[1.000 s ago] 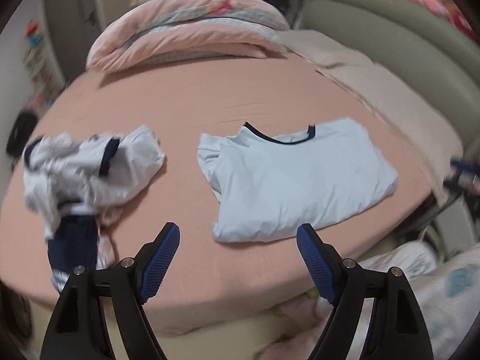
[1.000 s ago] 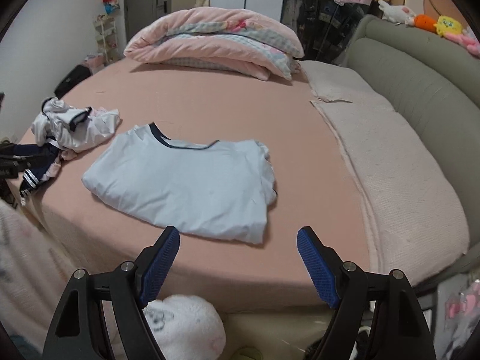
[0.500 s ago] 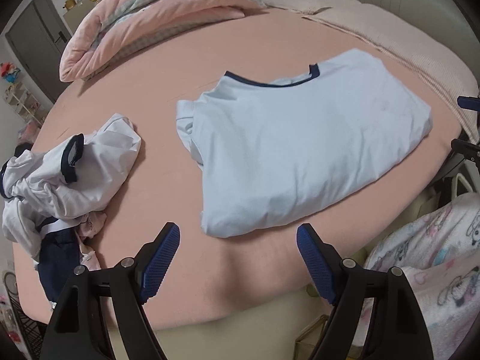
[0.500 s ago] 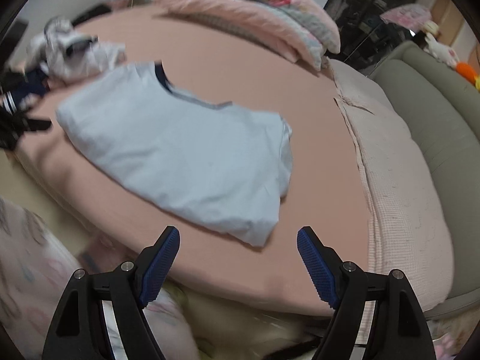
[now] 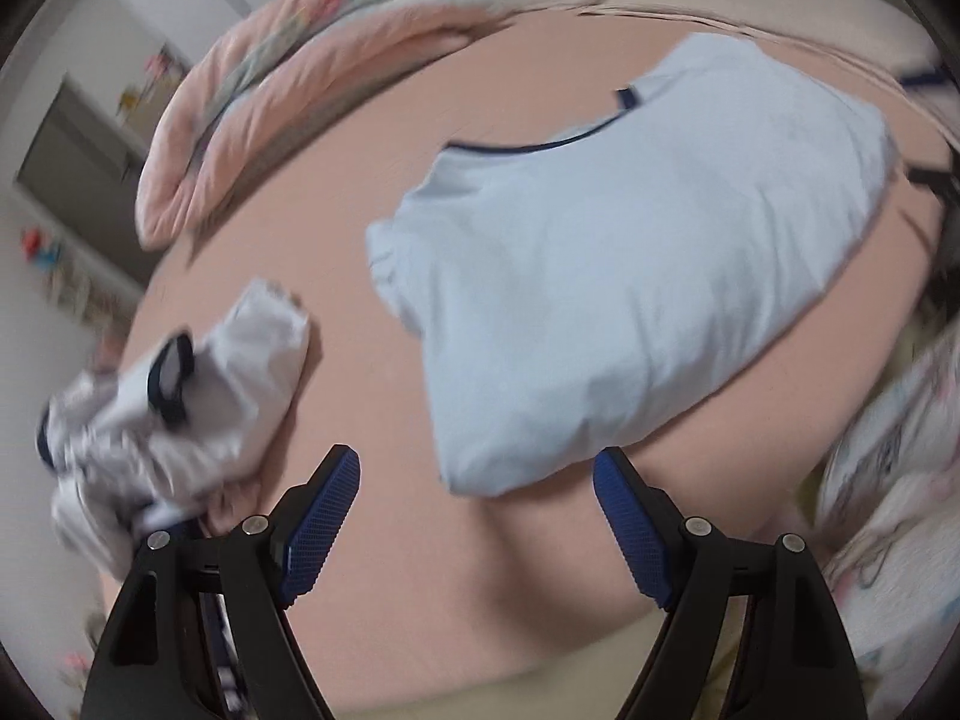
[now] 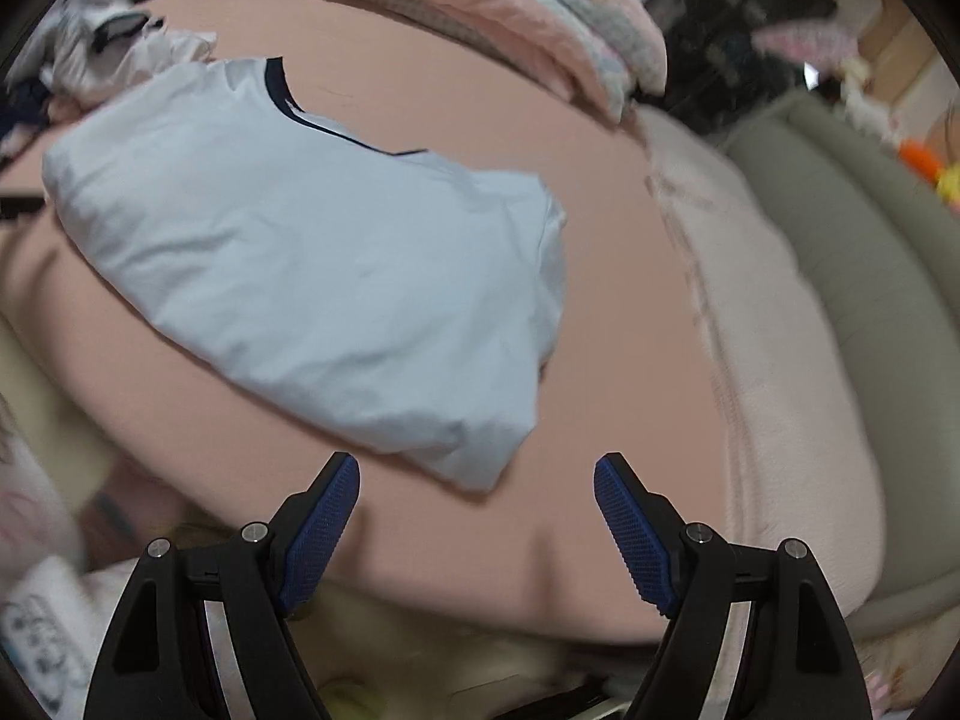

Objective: Fold clothes
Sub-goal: 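Move both open grippers to the hem edge of the folded shirt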

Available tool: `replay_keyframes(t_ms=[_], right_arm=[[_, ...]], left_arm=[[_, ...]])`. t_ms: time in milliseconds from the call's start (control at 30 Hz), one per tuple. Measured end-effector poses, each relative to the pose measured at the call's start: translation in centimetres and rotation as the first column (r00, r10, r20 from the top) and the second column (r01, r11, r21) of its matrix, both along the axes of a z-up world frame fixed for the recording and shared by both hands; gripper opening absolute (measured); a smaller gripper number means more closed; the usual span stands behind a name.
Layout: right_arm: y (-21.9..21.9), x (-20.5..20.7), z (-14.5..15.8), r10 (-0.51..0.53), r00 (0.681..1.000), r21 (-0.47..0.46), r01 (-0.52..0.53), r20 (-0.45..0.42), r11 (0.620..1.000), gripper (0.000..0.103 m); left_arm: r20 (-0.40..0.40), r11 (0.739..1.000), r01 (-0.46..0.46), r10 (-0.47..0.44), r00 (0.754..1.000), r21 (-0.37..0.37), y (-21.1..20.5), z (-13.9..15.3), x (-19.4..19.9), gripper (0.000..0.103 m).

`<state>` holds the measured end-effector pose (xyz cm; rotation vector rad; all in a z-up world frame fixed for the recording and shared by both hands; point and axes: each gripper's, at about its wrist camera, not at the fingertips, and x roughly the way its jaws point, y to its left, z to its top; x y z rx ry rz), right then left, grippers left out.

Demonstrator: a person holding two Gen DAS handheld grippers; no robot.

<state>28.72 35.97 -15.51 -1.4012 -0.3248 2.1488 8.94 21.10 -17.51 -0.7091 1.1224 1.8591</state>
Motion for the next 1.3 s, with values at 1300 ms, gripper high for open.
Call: replay_keyframes(t_ms=[1300], right_arm=[[-4.2,-4.5,-8.5,0.349,0.802,0.571,-0.592,0.484,0.568,0.085]], left_arm=[[-0.51,0.909,0.299,-0.411,0.755,-0.289,5.0,-6.3,6.2,0.08]])
